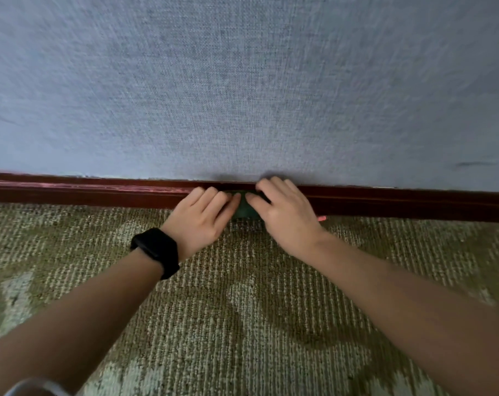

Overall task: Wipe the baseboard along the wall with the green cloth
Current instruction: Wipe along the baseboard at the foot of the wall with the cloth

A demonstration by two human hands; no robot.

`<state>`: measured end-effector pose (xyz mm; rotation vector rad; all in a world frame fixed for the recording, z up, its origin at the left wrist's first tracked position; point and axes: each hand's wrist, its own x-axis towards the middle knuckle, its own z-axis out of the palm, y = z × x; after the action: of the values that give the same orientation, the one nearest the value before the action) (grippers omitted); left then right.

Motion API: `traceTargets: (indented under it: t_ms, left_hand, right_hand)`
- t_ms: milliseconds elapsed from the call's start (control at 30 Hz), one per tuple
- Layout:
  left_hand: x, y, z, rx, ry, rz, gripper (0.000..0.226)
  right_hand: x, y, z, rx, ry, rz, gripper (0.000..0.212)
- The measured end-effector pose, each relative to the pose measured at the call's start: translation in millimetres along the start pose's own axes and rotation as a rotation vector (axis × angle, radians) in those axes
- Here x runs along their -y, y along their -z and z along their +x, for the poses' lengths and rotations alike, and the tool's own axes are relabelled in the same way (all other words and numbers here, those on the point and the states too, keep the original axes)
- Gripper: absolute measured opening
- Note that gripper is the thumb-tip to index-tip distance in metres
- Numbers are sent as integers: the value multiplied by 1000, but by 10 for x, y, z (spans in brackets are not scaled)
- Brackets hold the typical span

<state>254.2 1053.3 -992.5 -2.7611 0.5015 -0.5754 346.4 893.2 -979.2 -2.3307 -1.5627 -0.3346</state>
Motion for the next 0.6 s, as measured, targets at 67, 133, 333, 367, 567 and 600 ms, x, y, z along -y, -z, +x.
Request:
traceTargets:
  t_ms: [67, 133, 333, 367, 567, 600]
  left_hand:
    - [34, -12, -86, 16, 14, 25, 38]
    - [-3, -24, -102, 19, 56, 32, 39]
    - [-207, -86, 113, -59, 108, 11, 42]
    - [-252, -99, 197, -73, 87, 3, 41]
    - [-393, -129, 430, -79, 33, -54, 41]
    - [-364, -124, 416, -75, 15, -48, 40]
  right_hand:
    - [82, -35, 55, 13, -6, 14, 30]
    - [86, -48, 63, 8, 2, 36, 30]
    - [-226, 76, -62, 41, 140, -61, 31]
    - [-296, 114, -121, 40, 128, -58, 35]
    - [-436, 175, -302, 35, 65, -89, 34]
    - [-400, 150, -302, 23, 37, -77, 34]
